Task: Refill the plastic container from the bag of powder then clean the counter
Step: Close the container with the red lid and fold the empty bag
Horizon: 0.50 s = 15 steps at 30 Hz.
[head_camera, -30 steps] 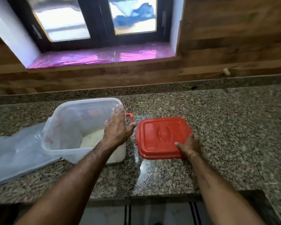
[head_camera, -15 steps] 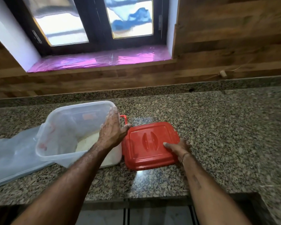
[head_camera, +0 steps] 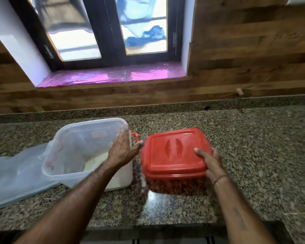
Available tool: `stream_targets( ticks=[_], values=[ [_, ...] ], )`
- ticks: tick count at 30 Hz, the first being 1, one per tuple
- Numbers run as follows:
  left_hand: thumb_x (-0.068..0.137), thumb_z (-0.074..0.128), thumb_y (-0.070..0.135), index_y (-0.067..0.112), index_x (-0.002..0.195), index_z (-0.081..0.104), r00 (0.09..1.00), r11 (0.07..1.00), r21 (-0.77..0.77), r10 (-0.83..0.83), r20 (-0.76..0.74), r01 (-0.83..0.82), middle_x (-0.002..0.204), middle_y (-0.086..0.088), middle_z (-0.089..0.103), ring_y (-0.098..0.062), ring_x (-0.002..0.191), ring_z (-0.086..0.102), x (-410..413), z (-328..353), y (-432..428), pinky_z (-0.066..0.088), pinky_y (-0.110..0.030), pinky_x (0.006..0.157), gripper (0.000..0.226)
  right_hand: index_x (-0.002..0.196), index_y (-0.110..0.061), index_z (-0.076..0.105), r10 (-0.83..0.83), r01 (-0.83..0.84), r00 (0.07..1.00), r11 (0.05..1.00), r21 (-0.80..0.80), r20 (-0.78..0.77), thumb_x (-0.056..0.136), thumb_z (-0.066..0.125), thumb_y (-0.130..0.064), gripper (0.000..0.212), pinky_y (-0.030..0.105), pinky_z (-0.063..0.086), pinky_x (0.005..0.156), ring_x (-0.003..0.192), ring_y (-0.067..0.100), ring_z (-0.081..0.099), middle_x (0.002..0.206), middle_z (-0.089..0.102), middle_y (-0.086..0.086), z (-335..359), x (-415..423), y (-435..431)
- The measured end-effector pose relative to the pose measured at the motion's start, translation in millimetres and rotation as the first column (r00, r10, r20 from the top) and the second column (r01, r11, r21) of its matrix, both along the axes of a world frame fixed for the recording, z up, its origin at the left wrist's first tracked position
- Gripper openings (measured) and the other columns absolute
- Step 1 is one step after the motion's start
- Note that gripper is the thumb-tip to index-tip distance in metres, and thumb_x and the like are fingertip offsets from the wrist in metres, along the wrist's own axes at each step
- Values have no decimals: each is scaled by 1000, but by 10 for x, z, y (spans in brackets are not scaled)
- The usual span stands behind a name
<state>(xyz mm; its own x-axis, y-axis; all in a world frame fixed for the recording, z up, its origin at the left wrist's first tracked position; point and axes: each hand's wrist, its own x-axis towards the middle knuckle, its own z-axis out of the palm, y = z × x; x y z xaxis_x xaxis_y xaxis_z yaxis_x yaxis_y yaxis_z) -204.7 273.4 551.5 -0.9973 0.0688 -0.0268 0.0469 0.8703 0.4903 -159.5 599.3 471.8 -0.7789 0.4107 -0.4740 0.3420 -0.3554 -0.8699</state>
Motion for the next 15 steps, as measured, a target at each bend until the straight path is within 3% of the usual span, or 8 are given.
stream_targets(
  ticks=[3,6,8,10,11,13,15],
  values=[
    [90,41,77,18,167,6,1000,989,145,22,11,-24,174,-7,6,-23,161,5,23,155,-11,12,-49,129,103,141,-25,57,-75,68,994,994,-81,-81,77,89,-21,72,50,64,68,99,34,75,122,73,12,304,-28,207],
    [91,41,78,25,166,13,995,921,375,103,16,-101,173,-3,15,-23,159,16,-15,459,27,17,-46,127,96,141,-27,60,-52,23,979,989,-144,-196,79,86,-20,67,47,64,69,101,30,76,124,75,12,692,-152,167],
    [81,46,89,32,164,18,995,825,556,87,54,-103,170,-3,26,-23,154,30,-71,690,25,30,-51,124,105,140,-25,62,12,-57,962,986,-155,-273,84,81,-18,60,43,65,70,101,27,76,125,75,11,942,-260,-4],
    [79,53,88,31,158,33,996,676,732,72,53,-88,153,-6,54,-22,133,60,-112,868,-86,55,-49,104,99,138,-22,63,98,-160,941,972,-172,-325,89,76,-15,51,42,65,69,94,25,79,120,77,13,1160,-369,-298],
    [86,56,79,30,153,41,994,615,783,99,40,-93,140,-4,65,-21,120,69,-103,961,-183,61,-45,94,84,137,-20,63,138,-207,930,962,-177,-340,91,74,-14,47,41,65,66,90,24,79,118,77,14,1248,-409,-475],
    [95,62,60,31,146,48,978,565,816,209,6,-126,126,4,69,-18,106,73,-62,1081,-478,63,-40,87,60,135,-14,62,211,-265,917,956,-123,-337,92,75,-15,45,36,64,63,85,23,80,115,76,17,1356,-472,-858],
    [90,66,63,34,148,47,952,555,809,305,19,-194,128,9,65,-16,108,70,17,1072,-902,59,-43,93,68,133,-11,62,266,-292,911,956,-36,-316,89,79,-20,48,36,65,67,90,26,79,116,76,18,1371,-533,-1285]
  ],
)
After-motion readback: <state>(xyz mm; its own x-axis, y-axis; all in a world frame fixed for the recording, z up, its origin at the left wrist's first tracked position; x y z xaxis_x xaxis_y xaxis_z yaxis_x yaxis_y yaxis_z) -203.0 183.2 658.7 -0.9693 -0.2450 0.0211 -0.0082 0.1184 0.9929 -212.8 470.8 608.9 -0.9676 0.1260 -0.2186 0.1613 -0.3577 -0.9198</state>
